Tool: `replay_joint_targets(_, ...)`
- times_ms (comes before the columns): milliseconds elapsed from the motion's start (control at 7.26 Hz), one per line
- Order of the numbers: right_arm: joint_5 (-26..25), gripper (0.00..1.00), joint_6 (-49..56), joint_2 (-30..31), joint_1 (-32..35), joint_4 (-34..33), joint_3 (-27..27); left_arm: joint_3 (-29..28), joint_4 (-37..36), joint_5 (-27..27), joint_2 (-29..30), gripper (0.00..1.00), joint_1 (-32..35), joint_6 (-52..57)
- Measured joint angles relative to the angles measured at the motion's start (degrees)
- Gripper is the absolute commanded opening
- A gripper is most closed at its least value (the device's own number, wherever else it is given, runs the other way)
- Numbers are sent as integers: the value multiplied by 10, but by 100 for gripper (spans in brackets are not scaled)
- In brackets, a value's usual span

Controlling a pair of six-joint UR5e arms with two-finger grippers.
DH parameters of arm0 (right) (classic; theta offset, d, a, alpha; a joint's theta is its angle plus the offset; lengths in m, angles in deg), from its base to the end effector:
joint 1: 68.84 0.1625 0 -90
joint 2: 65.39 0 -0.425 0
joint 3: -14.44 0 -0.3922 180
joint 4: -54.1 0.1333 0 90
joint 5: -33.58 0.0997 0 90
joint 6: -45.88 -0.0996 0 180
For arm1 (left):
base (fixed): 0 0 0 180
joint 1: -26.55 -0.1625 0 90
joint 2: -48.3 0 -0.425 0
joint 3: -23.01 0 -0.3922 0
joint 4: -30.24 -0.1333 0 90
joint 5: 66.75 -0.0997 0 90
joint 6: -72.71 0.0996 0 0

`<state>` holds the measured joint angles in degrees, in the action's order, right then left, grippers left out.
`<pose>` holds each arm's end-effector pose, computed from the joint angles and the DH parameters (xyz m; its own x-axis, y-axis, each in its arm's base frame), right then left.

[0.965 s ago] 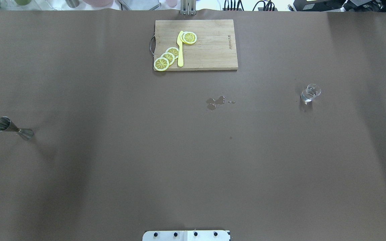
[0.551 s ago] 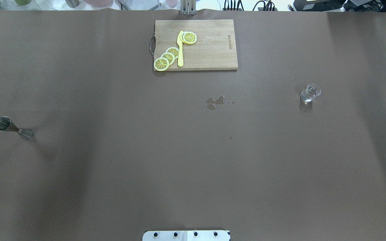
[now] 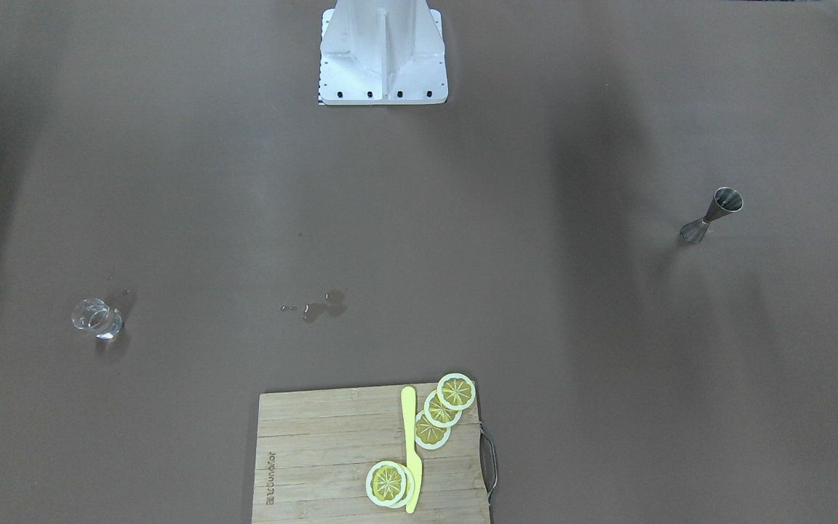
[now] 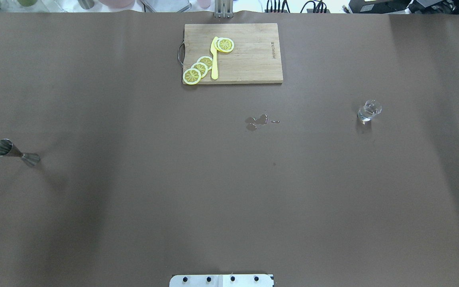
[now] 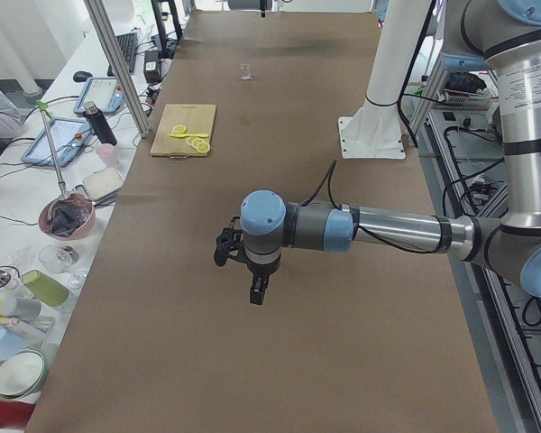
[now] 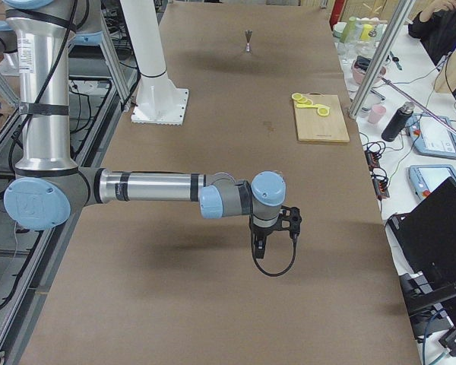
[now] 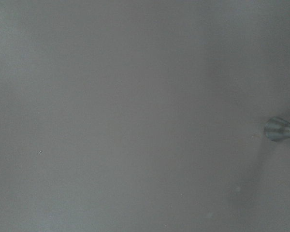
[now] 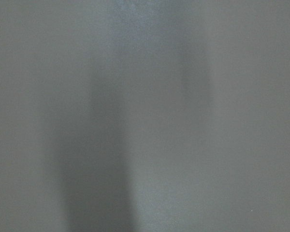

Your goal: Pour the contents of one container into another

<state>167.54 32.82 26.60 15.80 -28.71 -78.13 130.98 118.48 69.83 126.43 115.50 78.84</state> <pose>0.0185 -0.4898 0.6408 0.7105 0.0664 0.7005 -0.0698 0.9973 -0.0237 -0.0535 -0.4082 0.5975 0.6803 0.1736 -0.7120 -0.0914 0.9841 0.1526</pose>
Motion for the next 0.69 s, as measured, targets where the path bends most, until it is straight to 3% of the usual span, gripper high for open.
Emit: replay_joint_targets(689,-1,100,4,-41,-13,-1,-3,-2,29,37,7,99,-4,-4)
